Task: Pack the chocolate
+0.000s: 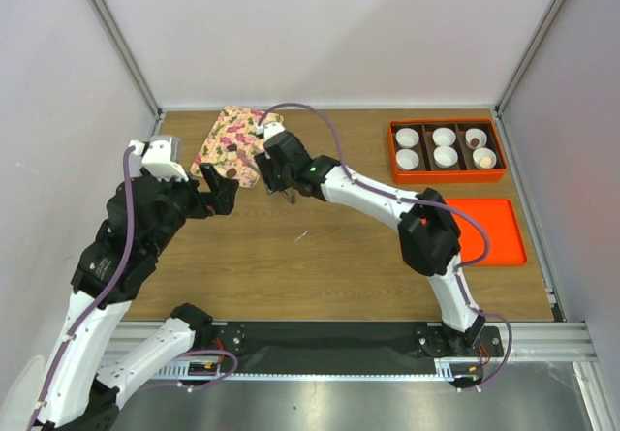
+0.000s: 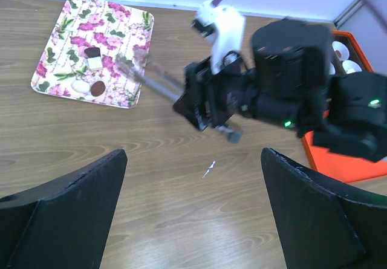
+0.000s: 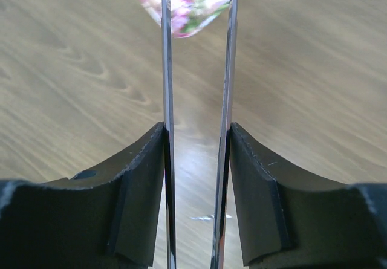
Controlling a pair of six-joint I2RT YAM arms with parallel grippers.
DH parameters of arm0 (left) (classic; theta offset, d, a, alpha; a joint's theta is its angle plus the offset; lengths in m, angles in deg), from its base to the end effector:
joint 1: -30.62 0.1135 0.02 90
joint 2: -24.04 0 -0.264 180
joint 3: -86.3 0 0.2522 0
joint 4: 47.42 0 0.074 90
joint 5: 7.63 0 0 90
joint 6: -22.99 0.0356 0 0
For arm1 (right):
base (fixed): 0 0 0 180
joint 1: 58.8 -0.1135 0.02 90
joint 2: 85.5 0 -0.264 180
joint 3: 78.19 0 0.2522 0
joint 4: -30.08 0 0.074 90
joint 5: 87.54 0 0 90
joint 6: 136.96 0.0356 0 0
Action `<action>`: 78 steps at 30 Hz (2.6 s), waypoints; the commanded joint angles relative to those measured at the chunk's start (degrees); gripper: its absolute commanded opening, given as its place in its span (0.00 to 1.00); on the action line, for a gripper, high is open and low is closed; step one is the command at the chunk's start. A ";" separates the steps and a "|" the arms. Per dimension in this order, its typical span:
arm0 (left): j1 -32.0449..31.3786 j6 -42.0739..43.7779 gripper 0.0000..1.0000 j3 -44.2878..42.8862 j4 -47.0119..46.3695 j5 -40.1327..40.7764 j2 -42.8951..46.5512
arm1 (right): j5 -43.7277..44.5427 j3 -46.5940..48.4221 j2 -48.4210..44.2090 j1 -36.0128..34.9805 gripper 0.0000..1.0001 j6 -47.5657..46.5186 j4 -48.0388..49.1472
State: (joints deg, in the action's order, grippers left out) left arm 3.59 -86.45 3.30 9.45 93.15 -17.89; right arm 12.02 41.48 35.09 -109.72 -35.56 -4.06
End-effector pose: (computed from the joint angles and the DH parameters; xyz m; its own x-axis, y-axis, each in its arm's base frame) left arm 0.1087 -0.0480 0.4259 -0.3239 -0.2018 -0.9243 0.1891 0.9435 -0.2722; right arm 0.3172 0.3812 0.2740 -0.4893 -0.2934 -0.8213 -0.5948 0.8010 0.0683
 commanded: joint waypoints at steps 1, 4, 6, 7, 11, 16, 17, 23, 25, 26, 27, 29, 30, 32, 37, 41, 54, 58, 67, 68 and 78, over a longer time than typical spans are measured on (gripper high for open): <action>0.48 0.63 1.00 -1.17 -0.40 1.43 0.71 | -1.91 5.44 3.31 -1.11 0.49 0.11 3.07; 0.40 0.46 1.00 -0.99 -0.66 1.60 1.24 | -2.27 7.03 5.69 -1.90 0.49 0.12 3.59; 0.48 0.55 1.00 -0.82 -0.66 1.61 1.41 | -2.96 7.73 6.93 -2.26 0.49 0.12 4.29; 0.48 0.55 1.00 -0.82 -0.57 1.69 1.41 | -3.23 8.08 7.46 -2.26 0.49 0.12 4.38; 0.48 0.63 1.00 -0.91 -0.49 1.34 1.41 | -3.50 9.40 10.09 -2.35 0.51 -0.32 5.09; 0.48 0.72 1.00 -0.82 -0.84 1.17 1.24 | -4.02 11.95 12.64 -2.26 0.52 -1.03 4.56; 0.48 0.81 1.00 -0.73 -0.84 1.17 1.24 | -4.20 13.00 13.26 -2.26 0.52 -1.20 4.39; 0.40 1.25 1.00 -0.55 -0.84 1.25 1.15 | -4.73 13.71 15.11 -2.26 0.52 -1.03 3.77; 0.40 1.34 1.00 -0.38 -0.84 1.34 1.24 | -5.17 13.54 15.20 -2.26 0.52 -0.94 3.86; 0.48 1.34 1.00 -0.03 -0.92 1.34 1.24 | -5.17 13.45 15.28 -2.35 0.52 -0.94 3.95; 0.48 1.34 1.00 0.06 -0.93 1.34 1.15 | -5.17 13.53 15.28 -2.26 0.52 -1.03 3.86; 0.48 1.34 1.00 0.24 -1.10 1.17 1.15 | -5.08 13.71 15.63 -2.26 0.52 -1.20 3.77; 0.48 1.34 1.00 0.24 -1.10 1.17 1.15 | -4.99 13.71 15.63 -2.26 0.51 -1.20 3.68; 0.48 1.25 1.00 0.41 -1.10 1.25 1.15 | -4.99 13.97 16.16 -2.26 0.52 -1.29 3.42; 0.48 1.07 1.00 0.50 -1.28 1.17 1.33 | -5.17 15.29 17.48 -2.26 0.51 -1.12 2.28; 0.48 0.90 1.00 0.76 -1.19 0.99 1.33 | -4.64 15.64 18.27 -2.17 0.50 -1.29 2.10; 0.48 0.55 1.00 0.68 -1.37 0.82 1.24 | -0.86 13.54 16.25 -1.03 0.47 -1.56 0.52; 0.48 0.46 1.00 0.59 -1.45 0.64 1.24 | -0.16 13.10 14.94 -0.50 0.46 -1.38 0.61; 0.48 0.63 1.00 0.50 -1.54 0.73 1.24 | -0.25 13.10 13.70 -0.32 0.47 -1.82 1.13; 0.48 0.63 1.00 0.59 -1.37 0.90 1.24 | -0.51 13.18 13.35 -0.32 0.46 -1.82 1.22; 0.48 0.72 1.00 0.24 -1.36 1.17 1.24 | -1.56 13.18 11.50 0.11 0.46 -1.64 1.31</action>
State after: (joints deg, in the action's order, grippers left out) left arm 3.62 -86.43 3.87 9.32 94.18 -16.71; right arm 10.58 54.42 51.51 -109.91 -36.57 -4.41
